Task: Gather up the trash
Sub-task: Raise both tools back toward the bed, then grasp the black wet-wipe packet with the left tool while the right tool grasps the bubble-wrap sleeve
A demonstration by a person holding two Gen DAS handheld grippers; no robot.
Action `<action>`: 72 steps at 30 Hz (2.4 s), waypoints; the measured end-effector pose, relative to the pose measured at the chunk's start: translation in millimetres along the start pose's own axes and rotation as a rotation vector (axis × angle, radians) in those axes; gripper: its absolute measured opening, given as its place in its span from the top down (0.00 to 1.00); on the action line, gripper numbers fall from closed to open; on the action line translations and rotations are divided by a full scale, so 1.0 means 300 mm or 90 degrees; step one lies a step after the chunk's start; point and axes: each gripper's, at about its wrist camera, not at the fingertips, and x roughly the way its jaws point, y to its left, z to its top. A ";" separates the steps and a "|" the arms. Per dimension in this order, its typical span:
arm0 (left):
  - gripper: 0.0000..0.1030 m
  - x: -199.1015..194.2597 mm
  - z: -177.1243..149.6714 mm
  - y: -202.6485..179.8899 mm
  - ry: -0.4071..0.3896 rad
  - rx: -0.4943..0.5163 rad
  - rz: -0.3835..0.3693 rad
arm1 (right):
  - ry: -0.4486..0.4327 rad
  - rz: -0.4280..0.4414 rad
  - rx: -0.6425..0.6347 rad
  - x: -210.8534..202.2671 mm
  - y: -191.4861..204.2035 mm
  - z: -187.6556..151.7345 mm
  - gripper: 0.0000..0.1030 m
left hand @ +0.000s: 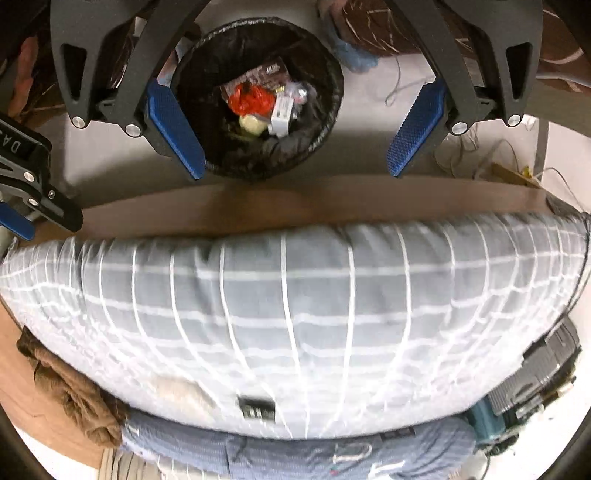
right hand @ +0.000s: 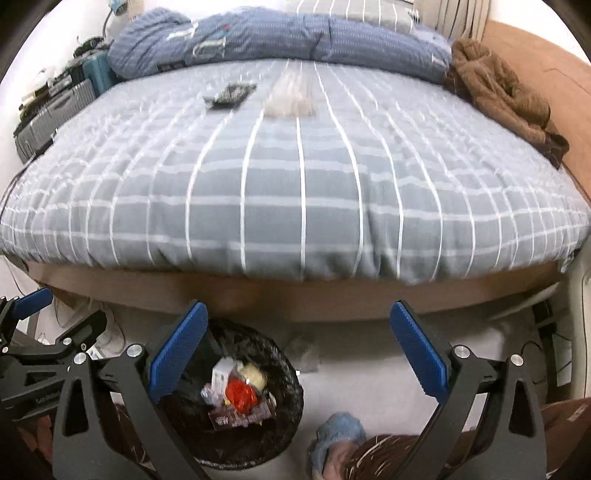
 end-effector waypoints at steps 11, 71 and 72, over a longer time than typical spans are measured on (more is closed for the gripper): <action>0.06 -0.079 0.148 0.020 -0.060 -0.005 -0.003 | -0.074 0.002 0.001 -0.073 0.007 0.145 0.07; 0.06 0.321 0.895 -0.012 -0.079 -0.011 -0.042 | -0.002 0.038 -0.027 0.528 0.039 0.752 0.83; 0.06 0.326 0.899 -0.020 -0.077 -0.011 -0.044 | -0.010 0.035 -0.031 0.515 0.037 0.755 0.84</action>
